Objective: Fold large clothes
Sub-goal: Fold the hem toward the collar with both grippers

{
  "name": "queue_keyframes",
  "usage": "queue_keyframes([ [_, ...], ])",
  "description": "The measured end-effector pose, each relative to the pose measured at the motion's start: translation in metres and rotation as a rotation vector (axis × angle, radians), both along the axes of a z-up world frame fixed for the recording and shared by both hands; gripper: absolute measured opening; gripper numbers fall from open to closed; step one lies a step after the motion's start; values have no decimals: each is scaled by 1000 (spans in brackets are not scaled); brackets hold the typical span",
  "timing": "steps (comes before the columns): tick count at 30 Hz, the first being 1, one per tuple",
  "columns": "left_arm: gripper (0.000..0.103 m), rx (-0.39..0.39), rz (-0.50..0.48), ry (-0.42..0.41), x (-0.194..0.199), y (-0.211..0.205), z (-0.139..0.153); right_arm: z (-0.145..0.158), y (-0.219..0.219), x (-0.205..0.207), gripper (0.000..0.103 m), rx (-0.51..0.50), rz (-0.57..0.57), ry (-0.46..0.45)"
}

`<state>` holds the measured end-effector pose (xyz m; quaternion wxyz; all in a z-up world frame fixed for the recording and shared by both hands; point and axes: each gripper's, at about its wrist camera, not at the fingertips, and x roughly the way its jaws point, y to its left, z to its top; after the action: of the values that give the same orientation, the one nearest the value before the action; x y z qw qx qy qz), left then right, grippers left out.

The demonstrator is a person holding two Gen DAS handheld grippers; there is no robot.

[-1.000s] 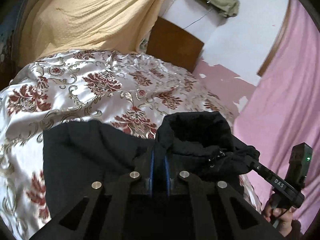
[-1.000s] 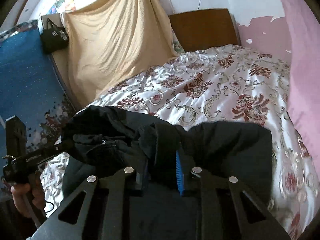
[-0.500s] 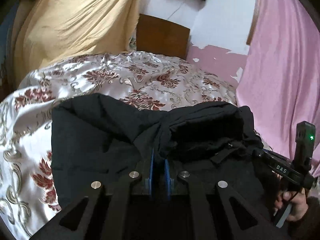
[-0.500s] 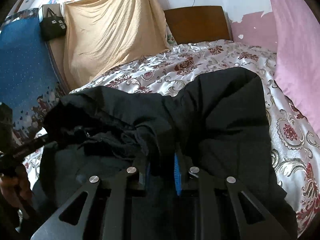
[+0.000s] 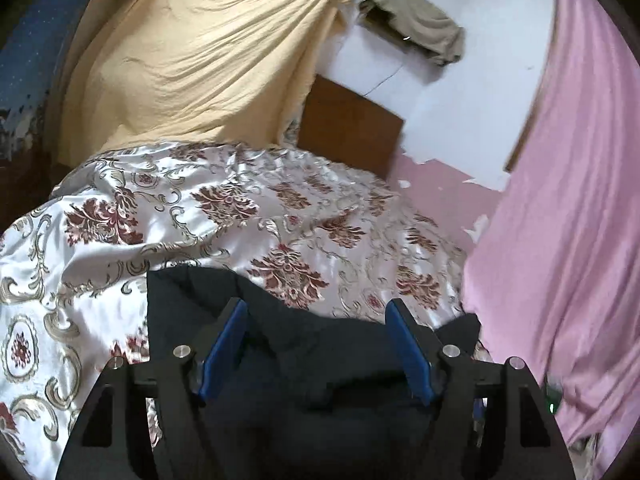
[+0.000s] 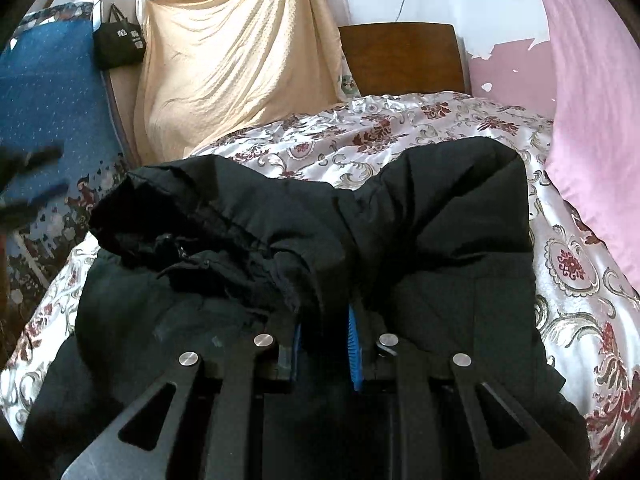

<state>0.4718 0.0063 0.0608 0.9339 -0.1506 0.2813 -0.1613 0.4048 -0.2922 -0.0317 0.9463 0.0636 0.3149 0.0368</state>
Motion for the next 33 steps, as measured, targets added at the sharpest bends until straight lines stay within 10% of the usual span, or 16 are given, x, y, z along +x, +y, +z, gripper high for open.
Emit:
queue_keyframes([
  [9,62,144,-181,306,40,-68,-81,-2,0,-4,17,12,12,-2],
  [19,62,234,-173,217,32,-72,-116,37,-22,-19,29,107,12,-55],
  [23,62,259,-163,192,32,-76,-118,63,-1,44,30,5,53,1],
  [33,62,268,-228,157,34,-77,-131,-16,21,87,29,-215,154,127],
])
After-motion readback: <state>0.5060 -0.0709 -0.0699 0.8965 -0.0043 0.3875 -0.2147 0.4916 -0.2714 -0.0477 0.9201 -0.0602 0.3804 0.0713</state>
